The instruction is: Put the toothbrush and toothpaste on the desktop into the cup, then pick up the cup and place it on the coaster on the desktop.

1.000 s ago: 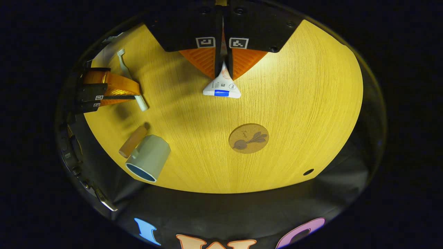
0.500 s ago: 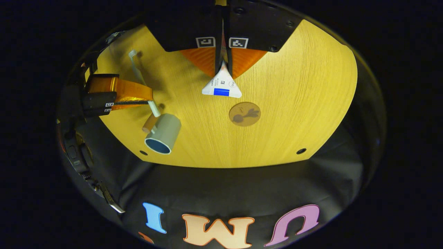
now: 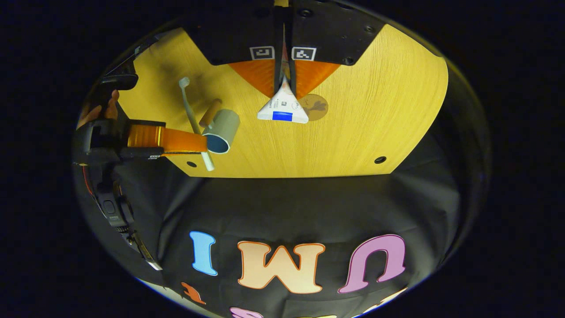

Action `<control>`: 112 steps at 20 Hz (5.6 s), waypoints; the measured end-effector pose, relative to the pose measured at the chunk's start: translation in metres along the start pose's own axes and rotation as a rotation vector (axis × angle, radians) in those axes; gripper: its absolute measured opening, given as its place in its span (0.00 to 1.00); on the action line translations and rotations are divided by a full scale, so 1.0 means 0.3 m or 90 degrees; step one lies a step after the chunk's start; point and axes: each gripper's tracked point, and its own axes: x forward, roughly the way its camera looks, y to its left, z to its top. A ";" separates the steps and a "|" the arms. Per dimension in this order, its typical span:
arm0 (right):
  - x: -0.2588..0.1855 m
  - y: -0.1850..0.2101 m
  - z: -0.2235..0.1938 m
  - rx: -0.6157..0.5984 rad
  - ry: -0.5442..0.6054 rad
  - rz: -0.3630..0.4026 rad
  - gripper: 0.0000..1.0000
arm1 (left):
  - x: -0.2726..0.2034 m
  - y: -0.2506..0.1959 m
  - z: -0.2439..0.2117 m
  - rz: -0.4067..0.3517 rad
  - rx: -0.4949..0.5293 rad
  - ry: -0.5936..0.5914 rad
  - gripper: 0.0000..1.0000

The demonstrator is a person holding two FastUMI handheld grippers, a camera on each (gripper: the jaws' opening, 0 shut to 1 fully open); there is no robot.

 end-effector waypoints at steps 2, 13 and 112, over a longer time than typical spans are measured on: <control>0.015 -0.030 0.073 0.003 -0.031 -0.009 0.08 | -0.017 -0.003 0.025 0.001 0.002 -0.009 0.00; 0.187 -0.210 0.312 0.065 -0.146 -0.056 0.08 | -0.041 0.003 0.076 0.032 -0.019 -0.023 0.00; 0.243 -0.229 -0.387 0.074 0.455 -0.108 0.60 | -0.069 0.431 0.057 0.156 -0.092 -0.155 0.95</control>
